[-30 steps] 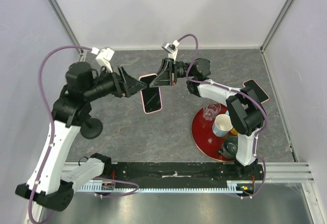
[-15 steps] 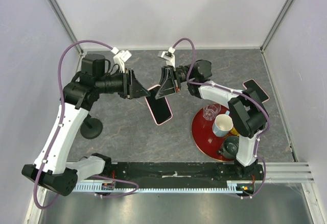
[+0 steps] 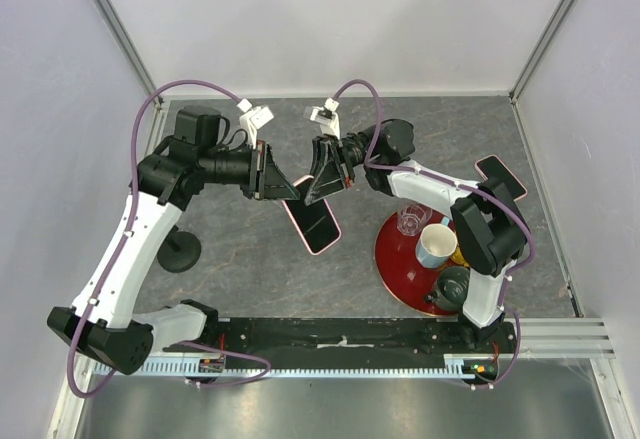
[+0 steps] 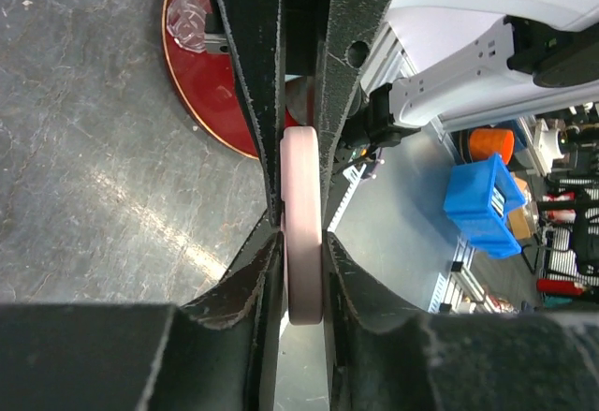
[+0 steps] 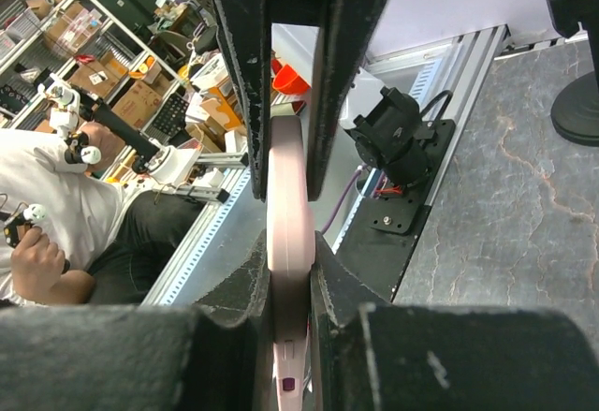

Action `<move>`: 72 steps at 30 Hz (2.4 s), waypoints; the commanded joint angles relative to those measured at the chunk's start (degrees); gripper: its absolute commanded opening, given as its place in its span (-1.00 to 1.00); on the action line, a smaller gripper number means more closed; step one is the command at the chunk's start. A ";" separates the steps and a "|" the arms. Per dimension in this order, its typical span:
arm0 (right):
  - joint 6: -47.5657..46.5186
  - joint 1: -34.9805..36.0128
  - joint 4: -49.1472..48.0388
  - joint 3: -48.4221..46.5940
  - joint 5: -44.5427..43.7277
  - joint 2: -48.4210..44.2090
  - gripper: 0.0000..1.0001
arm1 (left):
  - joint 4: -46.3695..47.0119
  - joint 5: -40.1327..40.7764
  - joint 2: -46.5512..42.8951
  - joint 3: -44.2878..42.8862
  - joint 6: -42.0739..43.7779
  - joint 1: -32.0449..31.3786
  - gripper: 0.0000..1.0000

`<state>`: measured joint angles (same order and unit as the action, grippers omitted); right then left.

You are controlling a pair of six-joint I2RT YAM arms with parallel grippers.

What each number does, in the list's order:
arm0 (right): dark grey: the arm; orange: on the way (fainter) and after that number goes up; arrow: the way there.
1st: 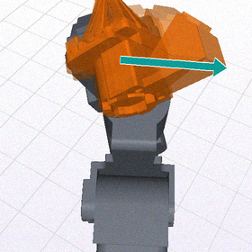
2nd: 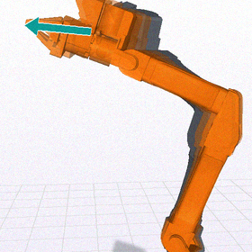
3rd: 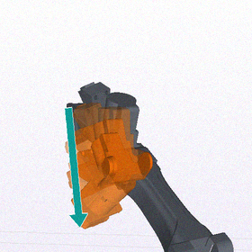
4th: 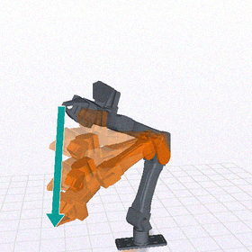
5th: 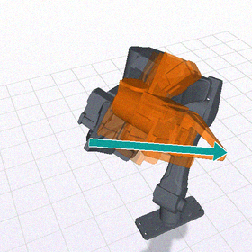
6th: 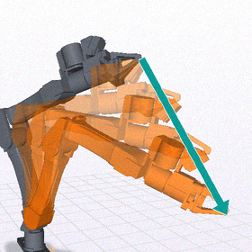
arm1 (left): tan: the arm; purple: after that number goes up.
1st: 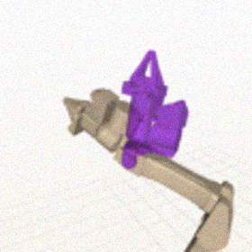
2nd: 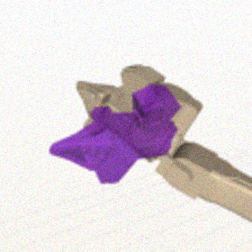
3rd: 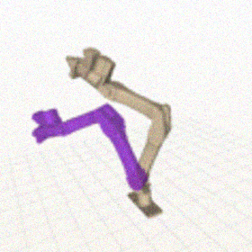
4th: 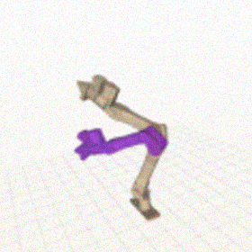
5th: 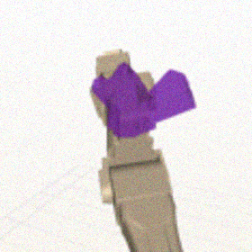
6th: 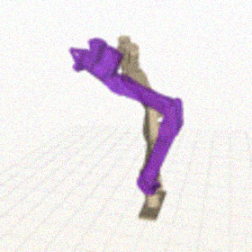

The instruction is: Place the phone on the phone stand

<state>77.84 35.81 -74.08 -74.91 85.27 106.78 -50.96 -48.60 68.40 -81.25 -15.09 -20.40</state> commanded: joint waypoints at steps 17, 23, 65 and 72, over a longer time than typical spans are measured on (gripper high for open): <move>1.35 1.45 -26.55 -2.08 -0.55 -1.05 -1.00 | -3.00 -2.47 0.51 0.31 4.90 -2.44 -0.32; 1.70 1.54 -26.55 -2.87 -1.34 -0.61 -0.90 | -2.48 5.15 -1.60 0.39 5.42 -3.68 -0.96; -57.02 -14.37 55.81 -4.01 -37.21 -2.72 0.96 | 29.16 47.01 15.00 -2.33 12.54 19.88 -0.96; -51.21 -14.37 47.10 -2.96 -34.30 -0.88 0.96 | 36.97 53.16 16.68 4.25 16.94 19.96 -0.96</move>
<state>23.94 21.41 -19.57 -78.35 48.21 104.90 -25.85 1.19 85.97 -79.44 -3.53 -0.71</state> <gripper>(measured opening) 0.982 0.150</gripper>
